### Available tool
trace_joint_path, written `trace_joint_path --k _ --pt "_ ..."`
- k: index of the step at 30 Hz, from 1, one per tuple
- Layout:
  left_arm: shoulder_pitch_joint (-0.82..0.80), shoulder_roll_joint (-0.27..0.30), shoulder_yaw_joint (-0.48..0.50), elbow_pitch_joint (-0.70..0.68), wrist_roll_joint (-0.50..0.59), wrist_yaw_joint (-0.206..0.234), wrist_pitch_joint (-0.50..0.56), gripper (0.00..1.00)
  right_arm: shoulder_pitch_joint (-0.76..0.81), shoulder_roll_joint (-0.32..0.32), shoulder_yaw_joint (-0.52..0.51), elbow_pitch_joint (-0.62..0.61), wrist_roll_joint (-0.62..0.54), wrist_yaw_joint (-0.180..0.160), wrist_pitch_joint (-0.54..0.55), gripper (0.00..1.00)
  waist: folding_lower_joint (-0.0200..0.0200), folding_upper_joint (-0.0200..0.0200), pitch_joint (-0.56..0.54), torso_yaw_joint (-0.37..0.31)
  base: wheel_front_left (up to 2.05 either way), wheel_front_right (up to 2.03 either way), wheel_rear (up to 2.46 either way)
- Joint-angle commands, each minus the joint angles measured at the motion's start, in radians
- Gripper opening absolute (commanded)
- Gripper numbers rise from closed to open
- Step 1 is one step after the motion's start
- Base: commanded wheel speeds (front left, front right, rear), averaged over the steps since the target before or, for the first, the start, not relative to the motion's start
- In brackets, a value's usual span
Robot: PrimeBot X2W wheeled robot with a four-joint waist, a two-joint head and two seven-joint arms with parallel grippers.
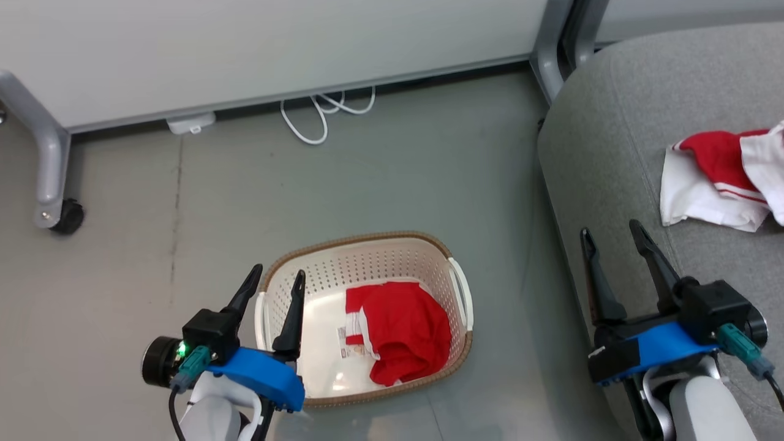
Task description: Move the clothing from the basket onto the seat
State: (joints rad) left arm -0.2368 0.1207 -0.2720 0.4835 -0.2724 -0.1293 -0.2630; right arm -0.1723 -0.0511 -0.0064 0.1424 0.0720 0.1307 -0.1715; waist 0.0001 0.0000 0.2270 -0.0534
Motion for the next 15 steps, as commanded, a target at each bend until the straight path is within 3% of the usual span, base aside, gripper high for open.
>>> trace_joint_path --k 1,15 --pt "-0.034 0.009 -0.018 0.008 0.004 -0.002 -0.003 1.00 -0.023 0.001 0.009 -0.010 0.003 0.000 -0.002 1.00 -0.0001 0.0000 0.087 -0.046 0.00 0.00 0.00" --pt "-0.274 0.094 -0.273 0.130 0.010 -0.002 -0.003 1.00 -0.167 0.001 0.064 -0.037 0.018 0.000 -0.050 1.00 -0.0001 0.0000 0.379 -0.132 0.00 0.00 0.00"
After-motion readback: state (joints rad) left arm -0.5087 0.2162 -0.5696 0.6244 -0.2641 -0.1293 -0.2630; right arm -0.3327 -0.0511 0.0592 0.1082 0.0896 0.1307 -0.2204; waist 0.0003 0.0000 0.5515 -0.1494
